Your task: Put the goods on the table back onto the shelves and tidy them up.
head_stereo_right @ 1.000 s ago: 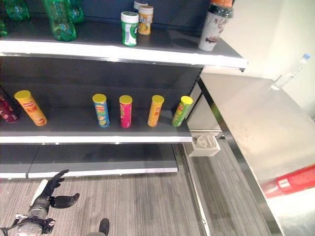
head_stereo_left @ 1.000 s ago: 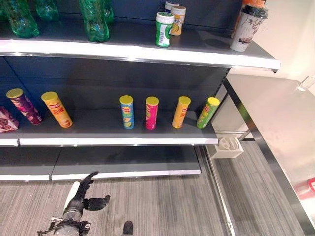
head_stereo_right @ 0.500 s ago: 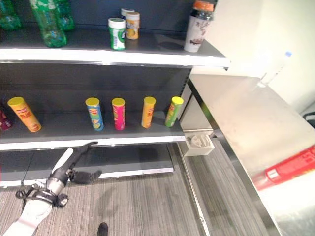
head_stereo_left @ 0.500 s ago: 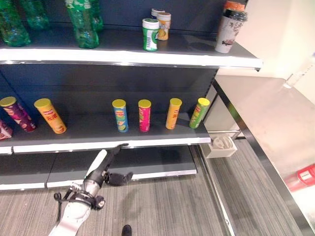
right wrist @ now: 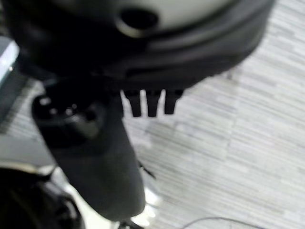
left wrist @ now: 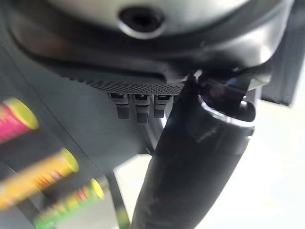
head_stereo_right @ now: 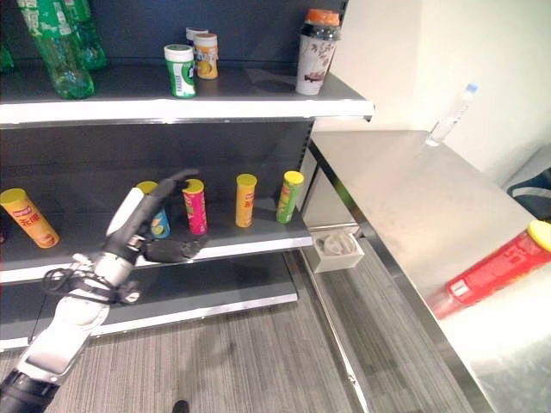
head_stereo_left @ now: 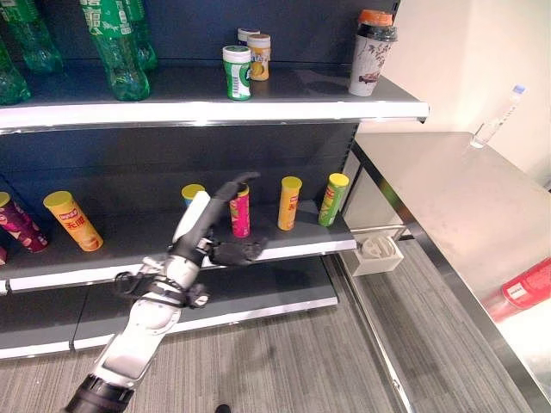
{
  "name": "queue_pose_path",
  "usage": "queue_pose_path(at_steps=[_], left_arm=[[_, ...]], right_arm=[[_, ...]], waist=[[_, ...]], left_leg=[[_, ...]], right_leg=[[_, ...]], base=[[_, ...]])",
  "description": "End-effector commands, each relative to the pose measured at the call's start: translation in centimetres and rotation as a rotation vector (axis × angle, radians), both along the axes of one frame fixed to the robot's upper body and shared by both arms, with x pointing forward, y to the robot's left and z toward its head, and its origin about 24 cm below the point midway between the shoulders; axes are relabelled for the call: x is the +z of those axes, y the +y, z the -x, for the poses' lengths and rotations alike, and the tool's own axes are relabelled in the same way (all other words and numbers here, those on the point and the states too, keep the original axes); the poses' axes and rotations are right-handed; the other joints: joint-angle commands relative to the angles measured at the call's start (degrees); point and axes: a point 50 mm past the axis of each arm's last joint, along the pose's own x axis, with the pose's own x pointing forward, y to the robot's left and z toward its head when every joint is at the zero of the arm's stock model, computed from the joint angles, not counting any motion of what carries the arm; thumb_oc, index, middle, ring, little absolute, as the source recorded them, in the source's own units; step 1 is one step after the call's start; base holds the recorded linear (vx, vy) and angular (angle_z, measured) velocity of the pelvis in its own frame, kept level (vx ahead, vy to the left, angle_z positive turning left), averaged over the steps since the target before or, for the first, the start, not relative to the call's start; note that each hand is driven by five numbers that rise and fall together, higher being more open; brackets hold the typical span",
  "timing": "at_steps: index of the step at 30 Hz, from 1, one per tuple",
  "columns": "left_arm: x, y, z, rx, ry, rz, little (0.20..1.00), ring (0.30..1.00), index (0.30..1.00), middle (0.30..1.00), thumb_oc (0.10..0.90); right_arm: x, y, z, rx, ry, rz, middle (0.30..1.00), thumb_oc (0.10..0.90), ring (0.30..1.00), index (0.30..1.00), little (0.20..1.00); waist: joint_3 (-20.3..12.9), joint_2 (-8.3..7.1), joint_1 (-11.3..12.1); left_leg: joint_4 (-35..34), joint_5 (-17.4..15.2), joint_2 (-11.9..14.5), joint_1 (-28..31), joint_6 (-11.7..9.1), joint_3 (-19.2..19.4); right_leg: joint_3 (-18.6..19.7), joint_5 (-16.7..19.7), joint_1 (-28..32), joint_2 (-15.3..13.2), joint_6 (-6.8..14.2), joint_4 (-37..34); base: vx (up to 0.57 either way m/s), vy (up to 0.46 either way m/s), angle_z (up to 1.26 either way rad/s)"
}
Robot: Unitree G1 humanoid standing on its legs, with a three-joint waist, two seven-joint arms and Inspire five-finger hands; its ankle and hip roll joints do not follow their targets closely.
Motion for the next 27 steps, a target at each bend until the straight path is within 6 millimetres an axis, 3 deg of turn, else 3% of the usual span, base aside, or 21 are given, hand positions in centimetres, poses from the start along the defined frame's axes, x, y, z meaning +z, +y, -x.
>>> queue_pose_path(at_steps=[1,7,12,17,22,27], left_arm=[[7.7,-2.3,-1.8,-0.089,-0.334,0.115,0.9,0.9,0.9,0.9,0.8],[11.8,-1.5,-3.0,0.021,-0.513,0.24,0.9,0.9,0.9,0.9,0.8],[14.2,0.9,-3.3,0.158,-0.627,0.332,0.9,0.9,0.9,0.9,0.8],[14.8,3.2,-3.9,0.283,-0.657,0.391,0.9,0.9,0.9,0.9,0.8],[15.0,4.3,-4.8,0.355,-0.649,0.415,0.9,0.9,0.9,0.9,0.8],[13.9,5.9,-6.9,0.453,-0.546,0.426,0.9,0.9,0.9,0.9,0.8]], right_arm=[[0.2,-1.1,-1.2,0.074,0.003,0.06,0.9,0.8,0.9,0.9,0.9],[0.2,-1.7,-0.1,0.079,0.053,0.081,0.9,0.8,0.9,0.9,0.9],[0.3,-2.4,0.9,0.083,0.093,0.104,0.9,0.8,0.9,0.9,0.9],[0.4,-2.8,1.2,0.105,0.111,0.119,0.9,0.8,0.9,0.9,0.9],[0.5,-3.2,1.0,0.122,0.112,0.132,0.9,0.8,0.9,0.9,0.9],[0.6,-3.7,0.9,0.124,0.117,0.148,0.9,0.8,0.9,0.9,0.9]], waist=[[-2.64,3.49,1.11],[-3.19,3.91,1.26],[-3.65,4.05,1.54],[-4.01,4.25,1.53],[-4.12,4.61,1.28],[-4.43,5.2,0.55]], left_leg=[[0.51,-3.51,2.64,1.02,-1.48,-1.46],[0.51,-3.83,2.43,1.76,-1.57,-1.62],[0.51,-3.89,2.38,2.23,-1.81,-1.65],[0.51,-4.52,2.53,2.92,-2.03,-1.5],[0.51,-4.05,2.49,2.9,-1.95,-1.23],[0.51,-4.68,2.63,3.77,-2.08,-0.69]], right_leg=[[0.08,-1.11,-5.56,1.15,2.3,5.04],[-0.39,-1.36,-4.84,0.91,2.19,5.09],[-0.72,-1.48,-4.0,0.91,2.17,4.62],[-1.11,-2.04,-3.21,0.83,2.19,4.23],[-0.92,-1.64,-3.48,0.79,2.2,4.39],[-0.54,-2.12,-3.11,0.57,2.42,4.46]], base=[[0.0,0.0,0.0],[0.03,0.012,-0.02],[0.02,0.001,0.0],[0.03,0.001,0.01],[0.02,0.003,0.0],[0.03,0.005,-0.03]])
